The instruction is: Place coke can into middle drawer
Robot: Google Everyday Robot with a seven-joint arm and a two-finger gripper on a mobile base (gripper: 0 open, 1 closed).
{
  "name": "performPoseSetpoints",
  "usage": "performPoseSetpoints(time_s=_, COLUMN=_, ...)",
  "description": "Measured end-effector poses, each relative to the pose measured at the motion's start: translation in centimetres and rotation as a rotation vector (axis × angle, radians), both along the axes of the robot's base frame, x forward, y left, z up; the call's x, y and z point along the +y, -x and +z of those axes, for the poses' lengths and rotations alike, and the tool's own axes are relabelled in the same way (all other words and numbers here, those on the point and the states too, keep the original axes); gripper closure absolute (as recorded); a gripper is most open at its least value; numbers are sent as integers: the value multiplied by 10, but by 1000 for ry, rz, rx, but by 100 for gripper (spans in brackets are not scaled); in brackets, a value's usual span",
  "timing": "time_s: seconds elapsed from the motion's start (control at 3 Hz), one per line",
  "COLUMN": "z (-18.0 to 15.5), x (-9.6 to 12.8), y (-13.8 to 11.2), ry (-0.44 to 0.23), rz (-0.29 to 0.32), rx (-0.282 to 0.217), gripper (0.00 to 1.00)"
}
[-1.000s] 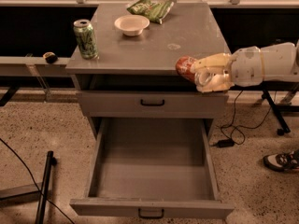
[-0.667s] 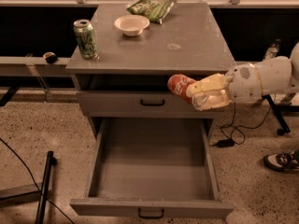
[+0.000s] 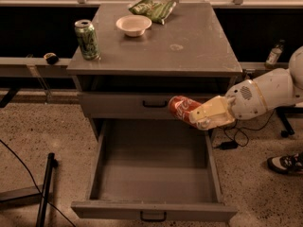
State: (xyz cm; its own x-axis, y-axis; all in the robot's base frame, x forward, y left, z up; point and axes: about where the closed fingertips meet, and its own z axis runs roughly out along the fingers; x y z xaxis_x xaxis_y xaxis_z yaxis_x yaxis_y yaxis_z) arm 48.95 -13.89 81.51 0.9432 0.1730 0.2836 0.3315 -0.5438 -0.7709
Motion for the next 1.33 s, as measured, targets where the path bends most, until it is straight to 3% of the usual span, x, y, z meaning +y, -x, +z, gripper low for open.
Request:
performPoseSetpoints(time_s=0.33, z=-26, x=23, y=-10, ry=82, rz=35, rx=12, gripper=100)
performPoseSetpoints(time_s=0.67, z=-108, x=58, y=-28, ry=228, rz=76, rx=10, gripper=100)
performPoseSetpoints(time_s=1.0, z=-169, x=82, y=-42, ry=391, rz=46, rx=-31, gripper=100)
performPoseSetpoints(time_s=1.33, z=-208, x=94, y=-62, ry=512, rz=-2, rx=-98, gripper=100)
